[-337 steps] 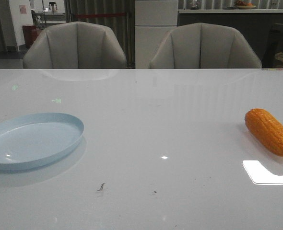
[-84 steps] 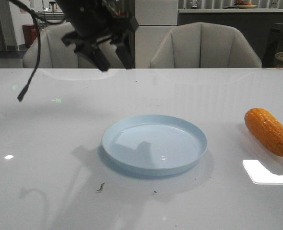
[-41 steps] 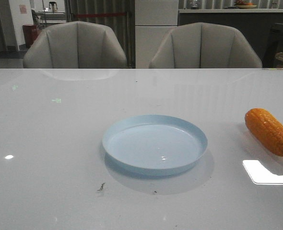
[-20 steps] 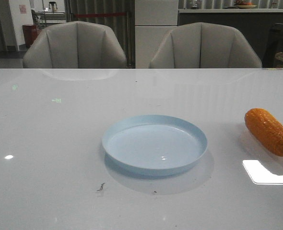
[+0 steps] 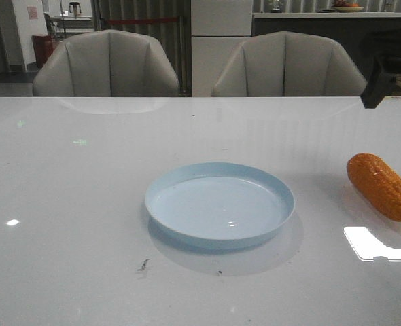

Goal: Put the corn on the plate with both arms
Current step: 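Lower the right gripper over the orange corn cob and close on it, then lift the corn with the right gripper and carry it over the plate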

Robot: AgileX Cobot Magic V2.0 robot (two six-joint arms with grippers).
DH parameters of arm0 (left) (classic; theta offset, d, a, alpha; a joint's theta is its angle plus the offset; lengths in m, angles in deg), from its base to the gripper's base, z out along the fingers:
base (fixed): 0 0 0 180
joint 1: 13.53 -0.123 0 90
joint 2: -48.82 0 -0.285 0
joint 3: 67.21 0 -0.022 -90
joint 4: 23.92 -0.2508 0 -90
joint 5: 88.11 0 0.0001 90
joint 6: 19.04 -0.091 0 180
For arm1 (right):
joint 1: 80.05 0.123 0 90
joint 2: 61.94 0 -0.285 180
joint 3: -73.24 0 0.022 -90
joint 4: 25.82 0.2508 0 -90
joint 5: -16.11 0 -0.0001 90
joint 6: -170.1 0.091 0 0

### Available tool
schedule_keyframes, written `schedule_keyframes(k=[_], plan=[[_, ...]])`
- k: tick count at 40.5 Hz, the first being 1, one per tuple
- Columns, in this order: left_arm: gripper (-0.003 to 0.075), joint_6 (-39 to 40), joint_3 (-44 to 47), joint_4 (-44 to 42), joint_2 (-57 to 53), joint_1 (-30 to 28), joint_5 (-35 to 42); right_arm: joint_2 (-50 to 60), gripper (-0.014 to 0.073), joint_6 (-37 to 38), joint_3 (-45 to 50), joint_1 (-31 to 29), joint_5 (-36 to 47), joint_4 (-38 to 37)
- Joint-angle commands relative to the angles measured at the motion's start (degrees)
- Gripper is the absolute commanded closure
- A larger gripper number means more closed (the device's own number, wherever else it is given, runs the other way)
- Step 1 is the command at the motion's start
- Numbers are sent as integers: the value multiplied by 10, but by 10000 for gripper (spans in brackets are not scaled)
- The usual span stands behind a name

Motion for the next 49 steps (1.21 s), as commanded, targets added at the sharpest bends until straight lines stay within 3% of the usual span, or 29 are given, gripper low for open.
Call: schedule_keyframes(k=[1, 26, 37, 49], plan=[[259, -1, -16, 6, -4, -2, 53, -16, 30, 0, -38, 0, 12, -3], [259, -1, -16, 6, -4, -2, 53, -129, 36, 0, -46, 0, -16, -2], [259, -1, -16, 6, -4, -2, 53, -141, 282, 0, -46, 0, -17, -2], [259, -1, -16, 6, -4, -2, 53, -135, 290, 0, -150, 18, -85, -2]])
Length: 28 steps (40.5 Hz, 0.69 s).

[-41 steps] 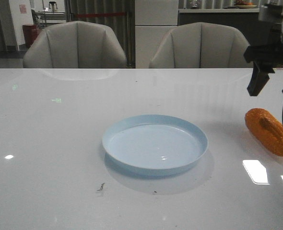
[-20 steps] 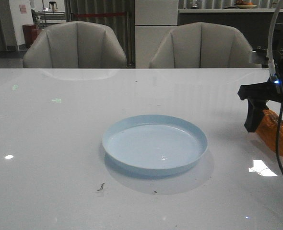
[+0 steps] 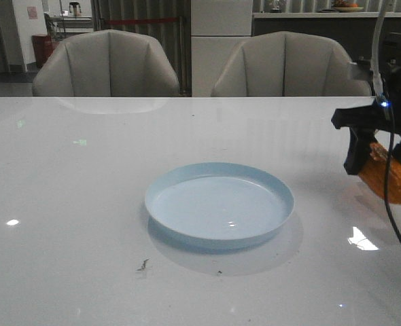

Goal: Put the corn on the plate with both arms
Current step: 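Lift the corn with the right gripper and carry it over the plate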

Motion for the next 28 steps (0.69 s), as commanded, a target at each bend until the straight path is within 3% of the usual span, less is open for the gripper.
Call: schedule_keyframes(k=[1, 12, 28], plan=[[259, -1, -16, 6, -4, -2, 51, 33, 290, 0, -72, 16, -20, 2], [259, -1, -16, 6, -4, -2, 51, 32, 290, 0, -199, 108, -74, 14], [259, -1, -16, 6, -4, -2, 50, -25, 290, 0, -213, 249, -64, 30]])
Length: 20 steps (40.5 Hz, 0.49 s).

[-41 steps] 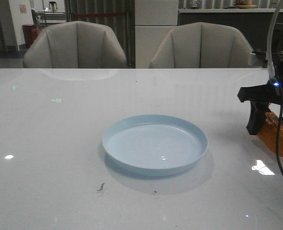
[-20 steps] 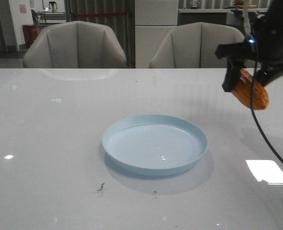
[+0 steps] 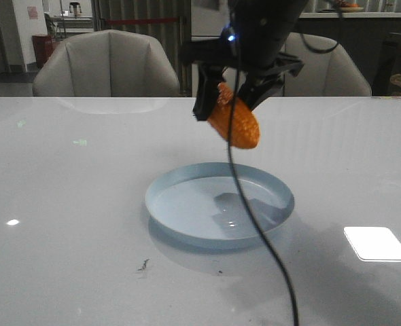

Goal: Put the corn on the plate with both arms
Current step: 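Lift the corn with the right gripper and carry it over the plate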

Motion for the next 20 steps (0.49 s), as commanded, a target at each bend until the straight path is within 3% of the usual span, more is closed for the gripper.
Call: schedule_keyframes(k=[1, 14, 20], plan=[[259, -1, -17, 6, -4, -2, 48, 7, 290, 0, -20, 14, 14, 5], [259, -1, -17, 6, -4, -2, 46, -53, 221, -1, -20, 20, -33, 4], [259, -1, -17, 6, -4, -2, 46, -57, 115, -1, -20, 20, -39, 3]])
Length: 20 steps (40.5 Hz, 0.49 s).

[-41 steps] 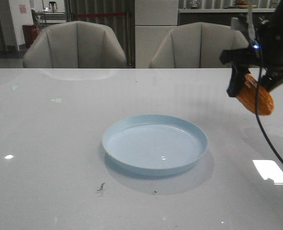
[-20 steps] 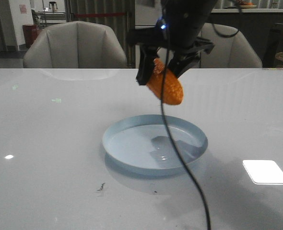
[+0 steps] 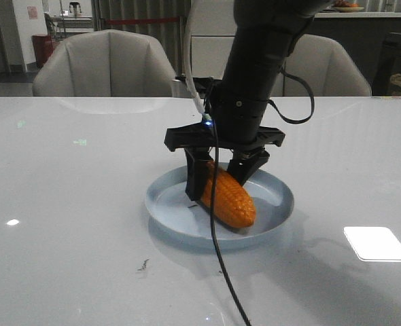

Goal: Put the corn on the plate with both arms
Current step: 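Lower the corn onto the plate, open the right gripper and lift away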

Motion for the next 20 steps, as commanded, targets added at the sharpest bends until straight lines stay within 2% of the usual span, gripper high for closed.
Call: schedule_keyframes(k=[1, 6, 10, 20], plan=[[259, -1, -18, 6, -4, -2, 46, 35, 92, -1, -20, -1, 3, 3], [259, -1, -18, 6, -4, -2, 46, 35, 29, -1, -21, -1, 5, 3], [259, -1, -18, 6, -4, -2, 46, 38, 31, -1, -39, -1, -12, 3], [259, -1, -18, 6, -4, -2, 46, 51, 31, -1, -155, -11, -126, -16]])
